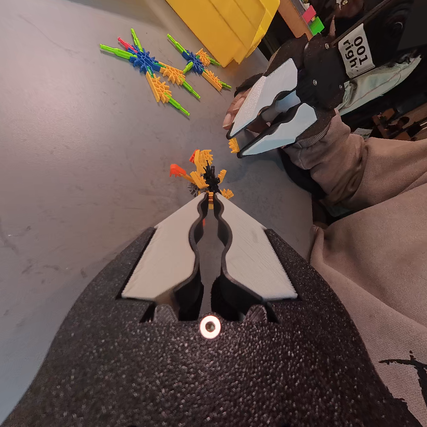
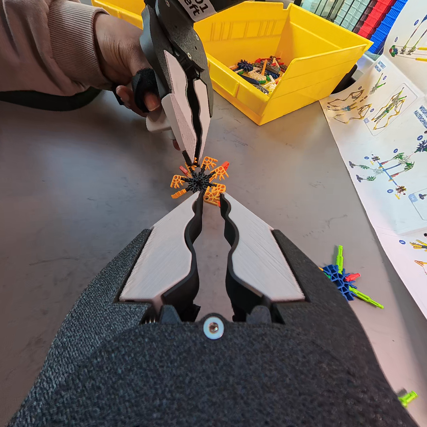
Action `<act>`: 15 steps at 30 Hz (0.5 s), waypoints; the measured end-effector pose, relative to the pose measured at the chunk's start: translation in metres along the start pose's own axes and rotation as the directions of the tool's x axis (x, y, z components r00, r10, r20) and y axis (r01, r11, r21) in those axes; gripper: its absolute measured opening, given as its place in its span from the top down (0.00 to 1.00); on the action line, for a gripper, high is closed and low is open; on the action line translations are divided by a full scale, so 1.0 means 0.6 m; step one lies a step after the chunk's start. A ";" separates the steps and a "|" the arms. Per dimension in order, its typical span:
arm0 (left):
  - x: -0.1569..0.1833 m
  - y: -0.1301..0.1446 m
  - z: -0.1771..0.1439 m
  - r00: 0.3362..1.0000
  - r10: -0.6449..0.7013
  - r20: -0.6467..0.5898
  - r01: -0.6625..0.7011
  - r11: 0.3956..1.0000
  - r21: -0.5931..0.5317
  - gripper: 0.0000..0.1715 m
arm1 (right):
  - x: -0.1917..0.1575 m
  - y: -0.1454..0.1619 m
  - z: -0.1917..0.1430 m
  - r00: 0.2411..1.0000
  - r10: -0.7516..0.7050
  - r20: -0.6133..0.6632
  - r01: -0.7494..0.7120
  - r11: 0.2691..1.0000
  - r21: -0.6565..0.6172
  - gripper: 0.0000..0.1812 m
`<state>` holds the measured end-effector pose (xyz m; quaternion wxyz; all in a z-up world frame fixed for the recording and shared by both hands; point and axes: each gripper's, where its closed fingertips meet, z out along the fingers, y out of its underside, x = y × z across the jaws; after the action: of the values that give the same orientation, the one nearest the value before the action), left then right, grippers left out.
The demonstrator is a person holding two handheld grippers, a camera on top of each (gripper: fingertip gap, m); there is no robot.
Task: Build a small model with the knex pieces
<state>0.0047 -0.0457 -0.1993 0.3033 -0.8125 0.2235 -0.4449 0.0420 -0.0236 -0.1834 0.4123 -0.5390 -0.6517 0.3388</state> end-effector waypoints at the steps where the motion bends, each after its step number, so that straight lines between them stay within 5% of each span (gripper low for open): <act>1: 0.003 0.000 0.000 1.000 0.000 -0.011 0.000 1.000 0.001 0.98 | -0.002 -0.002 0.000 1.000 -0.001 0.004 0.001 1.000 0.006 0.93; 15: 0.031 0.019 0.011 0.987 -0.075 -0.142 0.066 0.996 -0.061 0.98 | -0.028 0.000 0.003 0.996 -0.052 0.067 0.052 0.999 -0.003 0.93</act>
<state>0.0185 -0.0636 -0.1991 0.2476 -0.7937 0.2283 -0.5065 0.0416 -0.0400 -0.1868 0.3978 -0.5110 -0.6797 0.3444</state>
